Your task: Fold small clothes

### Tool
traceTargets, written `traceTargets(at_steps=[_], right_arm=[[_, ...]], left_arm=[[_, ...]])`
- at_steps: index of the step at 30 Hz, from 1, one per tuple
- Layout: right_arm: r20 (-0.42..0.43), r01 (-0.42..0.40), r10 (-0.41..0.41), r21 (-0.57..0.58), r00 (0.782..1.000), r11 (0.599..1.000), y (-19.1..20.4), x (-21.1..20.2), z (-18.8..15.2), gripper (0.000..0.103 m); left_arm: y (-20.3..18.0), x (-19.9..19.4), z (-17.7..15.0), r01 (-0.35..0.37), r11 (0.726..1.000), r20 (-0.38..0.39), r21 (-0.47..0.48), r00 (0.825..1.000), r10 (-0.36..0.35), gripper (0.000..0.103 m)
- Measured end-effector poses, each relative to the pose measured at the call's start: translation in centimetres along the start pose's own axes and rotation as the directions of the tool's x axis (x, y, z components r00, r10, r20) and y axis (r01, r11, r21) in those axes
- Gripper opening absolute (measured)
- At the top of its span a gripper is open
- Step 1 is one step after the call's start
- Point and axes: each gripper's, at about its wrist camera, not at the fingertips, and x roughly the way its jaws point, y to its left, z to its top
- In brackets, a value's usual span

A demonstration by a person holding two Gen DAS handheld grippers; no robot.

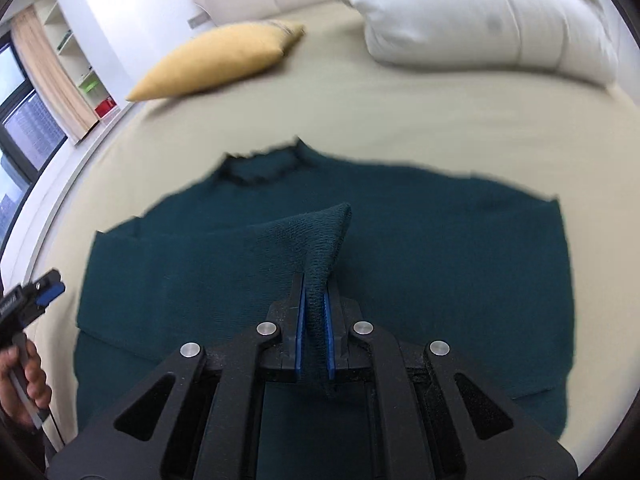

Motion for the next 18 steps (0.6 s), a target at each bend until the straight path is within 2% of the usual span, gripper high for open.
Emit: traceTargets(at_steps=[6, 8, 9, 10, 12, 13, 15, 18], right_arm=[[-0.01, -0.051, 0.051, 0.044, 0.999, 0.998, -1.5, 1.9, -2.0, 0.007], [-0.009, -0.066, 0.067, 0.05, 0.998, 0.997, -1.9, 2.1, -2.0, 0.007], [-0.011, -0.071, 0.072, 0.052, 0.997, 0.996, -2.2, 2.1, -2.2, 0.007], [-0.013, -0.074, 0.074, 0.052, 0.997, 0.996, -2.2, 2.2, -2.2, 0.007], [-0.015, -0.073, 0.074, 0.048, 0.997, 0.996, -2.1, 2.2, -2.1, 0.007], [-0.014, -0.069, 0.07, 0.042, 0.997, 0.997, -1.9, 2.1, -2.1, 0.007], [-0.004, -0.058, 0.058, 0.027, 0.998, 0.998, -1.4, 1.6, -1.8, 0.007], [0.014, -0.049, 0.049, 0.034, 0.999, 0.998, -1.1, 0.6, -1.3, 0.007]], left_arm=[[-1.9, 4.5, 1.8, -0.117, 0.989, -0.039, 0.087, 0.992, 0.12, 0.064], [-2.5, 5.7, 2.1, -0.144, 0.983, -0.045, 0.115, 0.988, 0.15, 0.055], [-2.8, 6.1, 2.1, -0.148, 0.98, -0.043, 0.132, 0.987, 0.155, 0.044], [-3.3, 6.4, 2.2, -0.142, 0.979, -0.05, 0.149, 0.987, 0.151, 0.028], [-4.1, 6.7, 2.1, -0.143, 0.972, -0.048, 0.184, 0.987, 0.154, 0.012], [-4.5, 6.5, 2.1, -0.151, 0.966, -0.034, 0.208, 0.986, 0.161, 0.008], [-5.1, 5.9, 2.2, -0.16, 0.958, 0.009, 0.238, 0.987, 0.163, 0.008], [-4.9, 5.6, 2.8, -0.153, 0.964, 0.045, 0.219, 0.988, 0.146, 0.008]])
